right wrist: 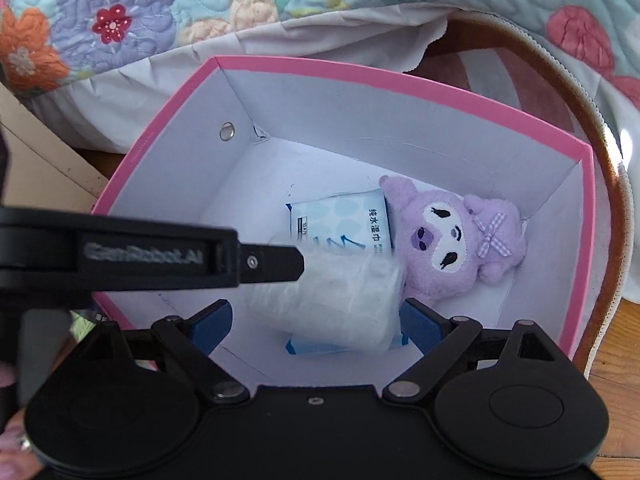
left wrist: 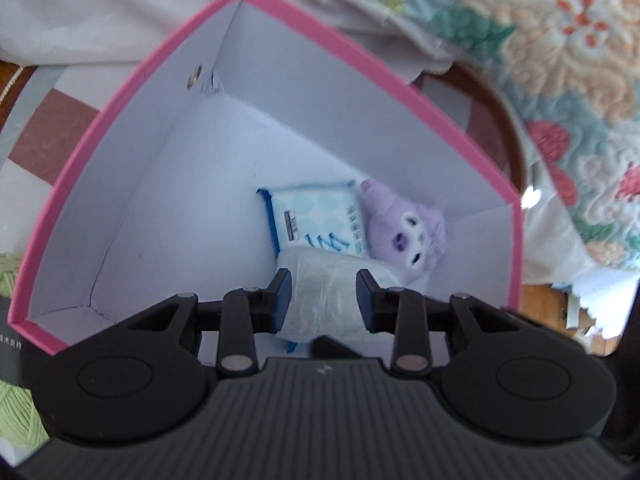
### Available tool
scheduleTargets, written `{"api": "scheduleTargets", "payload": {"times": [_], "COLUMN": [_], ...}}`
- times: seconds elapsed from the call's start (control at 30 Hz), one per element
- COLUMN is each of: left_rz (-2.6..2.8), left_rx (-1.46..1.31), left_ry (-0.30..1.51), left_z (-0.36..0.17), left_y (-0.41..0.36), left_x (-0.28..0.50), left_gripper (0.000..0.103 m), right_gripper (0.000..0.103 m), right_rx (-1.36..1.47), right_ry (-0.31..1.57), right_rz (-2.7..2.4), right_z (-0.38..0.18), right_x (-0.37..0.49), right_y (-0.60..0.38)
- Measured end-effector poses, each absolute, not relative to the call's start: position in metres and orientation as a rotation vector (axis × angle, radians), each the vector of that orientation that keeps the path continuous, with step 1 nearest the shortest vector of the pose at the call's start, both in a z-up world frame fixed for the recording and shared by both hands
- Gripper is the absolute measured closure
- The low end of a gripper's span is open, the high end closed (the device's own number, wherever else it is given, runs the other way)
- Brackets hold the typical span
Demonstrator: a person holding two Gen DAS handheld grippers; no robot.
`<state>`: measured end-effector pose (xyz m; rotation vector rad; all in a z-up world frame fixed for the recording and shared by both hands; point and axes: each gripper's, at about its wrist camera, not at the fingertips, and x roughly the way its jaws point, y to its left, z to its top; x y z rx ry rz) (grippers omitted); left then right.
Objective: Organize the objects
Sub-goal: 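Carry the floss-pick box with the left gripper over the pink box and lower, then open the left gripper to release the floss box and withdraw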
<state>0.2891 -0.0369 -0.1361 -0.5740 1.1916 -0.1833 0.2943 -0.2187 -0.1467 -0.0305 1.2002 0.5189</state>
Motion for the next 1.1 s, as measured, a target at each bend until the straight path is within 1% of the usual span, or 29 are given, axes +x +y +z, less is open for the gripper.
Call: {"api": "scheduleTargets", "payload": {"times": [0.07, 0.13, 0.17, 0.2, 0.27, 0.37, 0.47, 0.6, 0.77, 0.9, 1.03, 1.1], "left_rz": [-0.200, -0.192, -0.187, -0.188, -0.189, -0.205, -0.217, -0.214, -0.226, -0.253, -0.222, -0.210], "left_rx": [-0.569, -0.556, -0.553, -0.556, -0.541, -0.520, -0.486, -0.458, -0.468, -0.460, -0.394, -0.353], "left_ry": [1.198, 1.195, 1.198, 1.203, 1.201, 1.205, 1.234, 1.252, 1.236, 1.235, 1.205, 1.184], "left_z": [-0.139, -0.141, -0.143, -0.145, -0.146, -0.143, -0.142, -0.139, -0.146, -0.150, -0.130, -0.114], "left_y": [-0.039, -0.042, -0.043, -0.045, -0.048, -0.052, -0.057, -0.063, -0.068, -0.073, -0.074, -0.071], "left_x": [0.289, 0.289, 0.289, 0.289, 0.287, 0.285, 0.285, 0.285, 0.288, 0.289, 0.278, 0.271], "left_gripper": [0.070, 0.070, 0.070, 0.071, 0.071, 0.071, 0.071, 0.072, 0.072, 0.072, 0.072, 0.068], "right_gripper": [0.011, 0.022, 0.032, 0.039, 0.049, 0.053, 0.054, 0.054, 0.053, 0.049, 0.046, 0.043], "right_rx": [-0.013, 0.004, 0.008, 0.004, -0.036, -0.097, -0.108, -0.043, -0.058, -0.092, -0.131, -0.140], "right_ry": [1.196, 1.174, 1.177, 1.172, 1.156, 1.156, 1.168, 1.180, 1.118, 1.061, 0.986, 0.953], "right_rz": [0.535, 0.535, 0.534, 0.525, 0.507, 0.518, 0.533, 0.569, 0.553, 0.533, 0.515, 0.520], "right_z": [-0.146, -0.145, -0.146, -0.147, -0.145, -0.144, -0.144, -0.145, -0.136, -0.122, -0.106, -0.095], "right_x": [0.295, 0.294, 0.293, 0.292, 0.287, 0.280, 0.274, 0.272, 0.264, 0.248, 0.225, 0.213], "right_y": [-0.224, -0.229, -0.230, -0.231, -0.232, -0.230, -0.229, -0.234, -0.243, -0.250, -0.255, -0.255]}}
